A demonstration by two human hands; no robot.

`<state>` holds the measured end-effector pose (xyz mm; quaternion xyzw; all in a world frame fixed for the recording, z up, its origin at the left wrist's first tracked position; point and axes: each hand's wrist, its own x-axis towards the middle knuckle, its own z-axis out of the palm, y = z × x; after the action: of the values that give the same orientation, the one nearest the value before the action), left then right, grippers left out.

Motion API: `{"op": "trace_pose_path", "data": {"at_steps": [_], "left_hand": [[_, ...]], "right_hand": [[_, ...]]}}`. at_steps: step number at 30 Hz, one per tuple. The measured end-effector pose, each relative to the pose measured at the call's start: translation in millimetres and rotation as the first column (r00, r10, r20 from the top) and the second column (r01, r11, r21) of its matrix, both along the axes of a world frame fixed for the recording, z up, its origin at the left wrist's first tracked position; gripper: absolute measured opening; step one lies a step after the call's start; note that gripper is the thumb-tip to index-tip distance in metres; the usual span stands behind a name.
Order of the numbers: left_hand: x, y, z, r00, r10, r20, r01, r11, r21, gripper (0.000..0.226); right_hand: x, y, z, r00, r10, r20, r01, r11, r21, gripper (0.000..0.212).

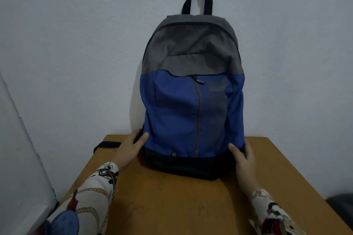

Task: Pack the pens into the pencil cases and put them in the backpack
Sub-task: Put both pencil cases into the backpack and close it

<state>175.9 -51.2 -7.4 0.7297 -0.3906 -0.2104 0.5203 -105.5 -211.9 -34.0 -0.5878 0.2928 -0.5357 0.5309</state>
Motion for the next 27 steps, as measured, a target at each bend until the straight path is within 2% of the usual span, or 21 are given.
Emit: {"op": "trace_pose_path", "data": {"at_steps": [5,9,11,13,15,18,22,27], "left_hand": [[-2,-3,0,0.999,0.032,0.041,-0.032,0.999,0.004,0.059],[4,-1,-5,1.0,0.021,-0.016,-0.021,0.999,-0.045,0.064],[8,-1,-7,0.996,0.083,-0.024,-0.085,0.992,-0.093,0.063],[15,-3,-12,0.984,0.179,0.008,-0.178,0.982,-0.058,0.053],[23,-5,-18,0.973,0.214,0.09,-0.219,0.974,0.053,0.048],[35,-8,-28,0.919,0.211,0.332,-0.291,0.932,0.215,0.04],[42,-12,-45,0.854,0.152,0.497,-0.311,0.916,0.255,0.023],[26,-7,-38,0.809,0.084,0.582,-0.293,0.916,0.275,0.041]], "right_hand": [[3,12,-8,0.996,-0.029,-0.08,0.029,1.0,-0.009,0.037],[4,13,-7,0.992,-0.053,-0.118,0.051,0.999,-0.016,0.033],[3,11,-10,0.988,-0.073,-0.135,0.07,0.997,-0.03,0.03],[2,8,-15,0.977,-0.104,-0.185,0.096,0.994,-0.047,0.042],[2,11,-16,0.969,-0.116,-0.218,0.11,0.993,-0.044,0.056],[3,13,-17,0.963,-0.132,-0.235,0.123,0.991,-0.053,0.066],[4,16,-15,0.96,-0.143,-0.242,0.123,0.988,-0.094,0.047],[3,19,-13,0.943,-0.171,-0.285,0.144,0.983,-0.113,0.036]]}}
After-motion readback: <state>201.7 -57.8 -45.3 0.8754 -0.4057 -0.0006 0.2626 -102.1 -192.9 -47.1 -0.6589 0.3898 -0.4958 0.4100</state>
